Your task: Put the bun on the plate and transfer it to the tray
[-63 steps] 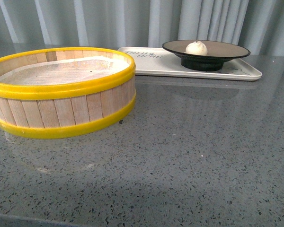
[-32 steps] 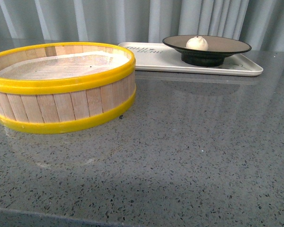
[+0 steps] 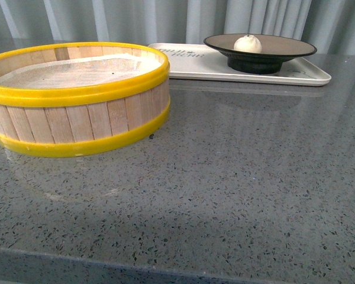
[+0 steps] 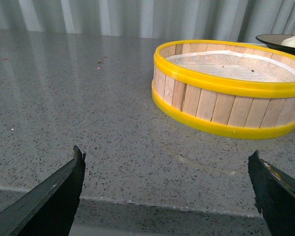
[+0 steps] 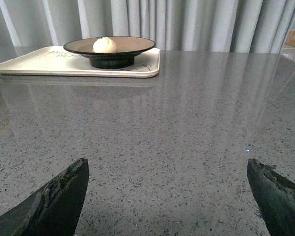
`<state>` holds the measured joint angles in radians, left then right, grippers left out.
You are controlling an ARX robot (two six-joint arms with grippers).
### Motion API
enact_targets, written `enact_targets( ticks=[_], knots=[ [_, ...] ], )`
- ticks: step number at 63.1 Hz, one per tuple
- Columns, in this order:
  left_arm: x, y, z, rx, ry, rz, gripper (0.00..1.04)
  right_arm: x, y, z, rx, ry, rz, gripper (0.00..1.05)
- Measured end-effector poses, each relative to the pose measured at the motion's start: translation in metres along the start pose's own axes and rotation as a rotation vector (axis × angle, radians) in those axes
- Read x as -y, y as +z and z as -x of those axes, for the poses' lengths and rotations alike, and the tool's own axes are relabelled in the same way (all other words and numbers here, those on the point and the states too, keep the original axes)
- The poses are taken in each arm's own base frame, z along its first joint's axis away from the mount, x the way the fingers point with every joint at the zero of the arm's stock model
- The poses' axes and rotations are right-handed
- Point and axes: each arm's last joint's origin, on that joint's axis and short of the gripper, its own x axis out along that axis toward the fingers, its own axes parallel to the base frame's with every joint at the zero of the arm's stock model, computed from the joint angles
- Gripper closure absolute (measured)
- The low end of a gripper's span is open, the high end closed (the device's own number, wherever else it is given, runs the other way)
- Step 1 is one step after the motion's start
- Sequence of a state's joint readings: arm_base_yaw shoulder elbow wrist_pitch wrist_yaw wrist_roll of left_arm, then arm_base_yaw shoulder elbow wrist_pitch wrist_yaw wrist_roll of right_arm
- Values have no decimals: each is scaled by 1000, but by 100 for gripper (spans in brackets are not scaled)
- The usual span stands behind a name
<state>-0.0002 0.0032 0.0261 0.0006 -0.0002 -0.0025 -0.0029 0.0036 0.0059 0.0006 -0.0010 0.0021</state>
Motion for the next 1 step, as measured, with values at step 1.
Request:
enact_targets(
  ticks=[1],
  knots=[
    [0, 0, 0, 0, 0, 0, 7, 0, 0, 0, 0, 0, 0, 8]
  ],
)
